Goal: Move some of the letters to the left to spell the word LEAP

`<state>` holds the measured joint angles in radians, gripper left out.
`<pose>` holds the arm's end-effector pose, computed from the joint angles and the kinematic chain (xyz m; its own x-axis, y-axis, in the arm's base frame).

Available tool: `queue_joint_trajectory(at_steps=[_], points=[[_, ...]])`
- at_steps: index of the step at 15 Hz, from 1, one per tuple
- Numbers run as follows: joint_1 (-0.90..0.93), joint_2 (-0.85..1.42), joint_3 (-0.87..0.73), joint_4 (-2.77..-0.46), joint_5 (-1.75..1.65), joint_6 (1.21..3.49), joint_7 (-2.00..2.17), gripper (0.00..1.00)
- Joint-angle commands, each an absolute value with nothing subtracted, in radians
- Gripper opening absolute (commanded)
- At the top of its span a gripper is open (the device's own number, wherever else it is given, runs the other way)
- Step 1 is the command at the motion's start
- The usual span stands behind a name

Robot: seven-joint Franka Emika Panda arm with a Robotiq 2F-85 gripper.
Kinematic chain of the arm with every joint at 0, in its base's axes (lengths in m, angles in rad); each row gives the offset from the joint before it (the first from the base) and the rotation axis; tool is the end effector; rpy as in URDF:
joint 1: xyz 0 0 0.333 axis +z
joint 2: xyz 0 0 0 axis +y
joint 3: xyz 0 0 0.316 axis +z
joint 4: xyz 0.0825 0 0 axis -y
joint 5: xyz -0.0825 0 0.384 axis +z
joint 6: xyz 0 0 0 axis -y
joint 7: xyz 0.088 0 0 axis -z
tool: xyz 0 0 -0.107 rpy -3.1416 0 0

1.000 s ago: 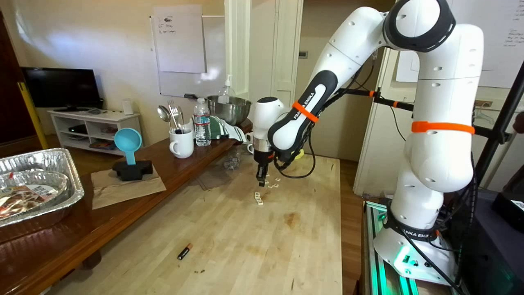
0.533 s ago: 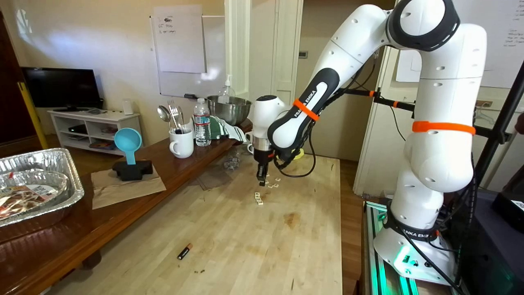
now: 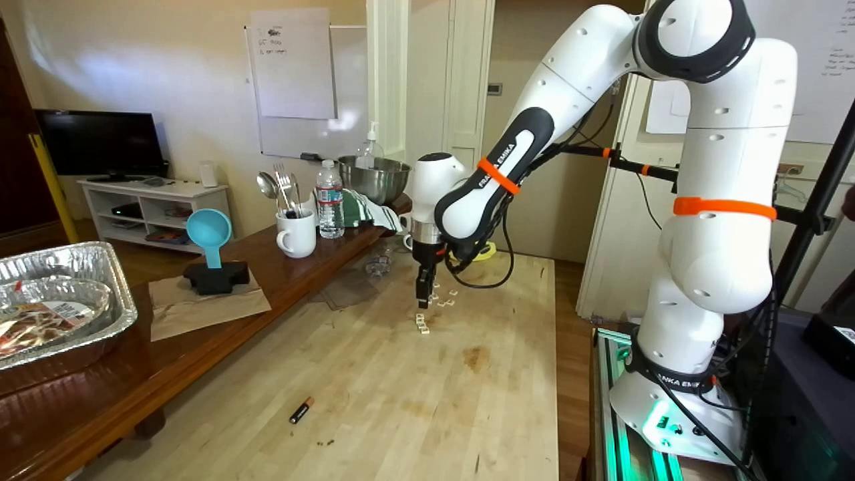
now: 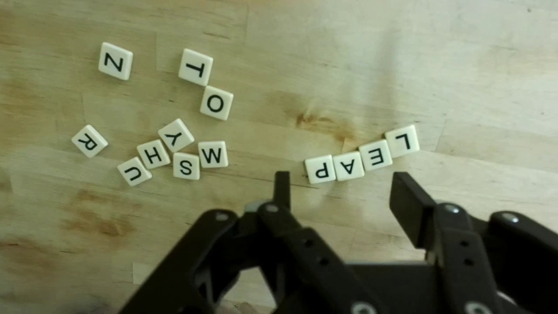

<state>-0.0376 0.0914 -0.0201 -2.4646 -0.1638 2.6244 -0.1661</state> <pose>0.4862 -0.0243 0.2648 0.9678 0.2477 0.0456 0.2422 -0.9650 0.1009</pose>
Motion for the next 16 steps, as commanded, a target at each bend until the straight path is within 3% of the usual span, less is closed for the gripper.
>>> queue_joint_trajectory(at_steps=[1, 3, 16], points=[[-0.036, 0.058, -0.008, -2.483, -0.109, 2.584, -0.234, 0.92], [-0.036, 0.052, -0.004, -2.486, -0.098, 2.577, -0.256, 1.0], [-0.02, 0.025, 0.021, -2.491, -0.042, 2.54, -0.421, 1.0]])
